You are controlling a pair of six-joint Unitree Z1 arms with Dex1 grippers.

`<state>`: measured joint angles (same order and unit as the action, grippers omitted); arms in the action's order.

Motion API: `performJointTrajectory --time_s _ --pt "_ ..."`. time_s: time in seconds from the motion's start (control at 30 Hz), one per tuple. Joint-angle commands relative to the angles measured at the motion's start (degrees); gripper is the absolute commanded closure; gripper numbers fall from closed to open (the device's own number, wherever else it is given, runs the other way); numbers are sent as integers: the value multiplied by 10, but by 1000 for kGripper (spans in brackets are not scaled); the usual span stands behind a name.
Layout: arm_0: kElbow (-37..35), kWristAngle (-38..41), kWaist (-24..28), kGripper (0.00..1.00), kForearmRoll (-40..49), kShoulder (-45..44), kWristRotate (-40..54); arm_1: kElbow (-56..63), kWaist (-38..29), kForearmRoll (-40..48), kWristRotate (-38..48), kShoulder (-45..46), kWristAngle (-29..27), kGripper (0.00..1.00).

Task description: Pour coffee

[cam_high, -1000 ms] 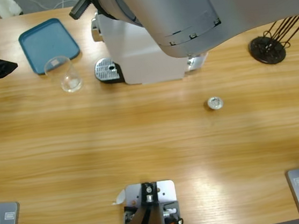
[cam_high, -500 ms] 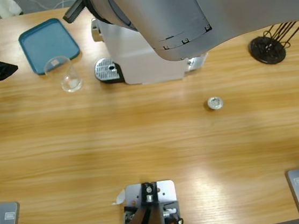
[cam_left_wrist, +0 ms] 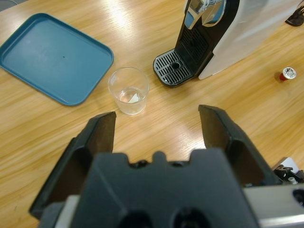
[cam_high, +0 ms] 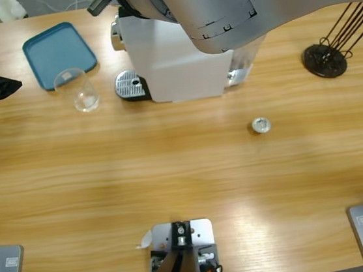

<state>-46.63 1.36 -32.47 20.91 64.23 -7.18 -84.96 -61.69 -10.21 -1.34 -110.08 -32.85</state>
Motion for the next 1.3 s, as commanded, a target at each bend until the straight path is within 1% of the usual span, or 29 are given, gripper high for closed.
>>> performJointTrajectory --time_s 0.03,0.33,0.57,0.67,0.73,0.77,0.8,0.83,0.87,0.9,0.97,1.0,1.03,1.07,1.1,1.17,1.2,1.27,1.3 --pt "3 7 -6 256 9 -5 1 71 5 -2 16 -102 17 1000" --pt "3 7 -6 257 10 -4 1 109 -1 25 41 -110 19 1000" --pt "3 7 -6 257 13 -8 1 112 -2 26 43 -102 13 1000" --pt "3 7 -6 257 13 -9 1 108 -2 22 32 -72 4 1000" --pt "3 7 -6 255 13 -8 1 102 -1 6 15 -30 3 1000" --pt "3 7 -6 254 13 -6 1 90 5 -7 3 -6 8 1000" --pt "3 7 -6 254 13 -4 1 72 11 -30 -6 17 25 1000" --pt "2 7 -6 254 12 -3 1 55 17 -53 -13 38 43 971" --pt "2 7 -6 253 12 -2 1 39 22 -74 -14 57 52 694" --pt "2 7 -6 253 12 -2 1 22 27 -101 -18 78 61 585" --pt "2 8 -6 253 12 -3 1 5 35 -134 -22 107 75 457" --pt "2 8 -7 253 12 -4 1 -1 42 -150 -22 120 83 322" --pt "2 8 -6 253 12 -5 1 -6 51 -169 -18 133 99 164" --pt "3 8 -7 253 12 -6 1 -9 61 -186 -13 146 123 45" --pt "3 8 -7 252 13 -7 1 -12 71 -203 -2 158 146 2" --pt "3 8 -7 248 14 -8 1 -11 92 -236 18 183 189 0" --pt "2 9 -7 241 15 -10 1 -7 98 -255 27 200 201 0" --pt "1 13 -6 168 21 -13 1 11 106 -275 48 237 203 0" --pt "0 14 -6 156 23 -14 1 37 109 -276 59 261 202 0"
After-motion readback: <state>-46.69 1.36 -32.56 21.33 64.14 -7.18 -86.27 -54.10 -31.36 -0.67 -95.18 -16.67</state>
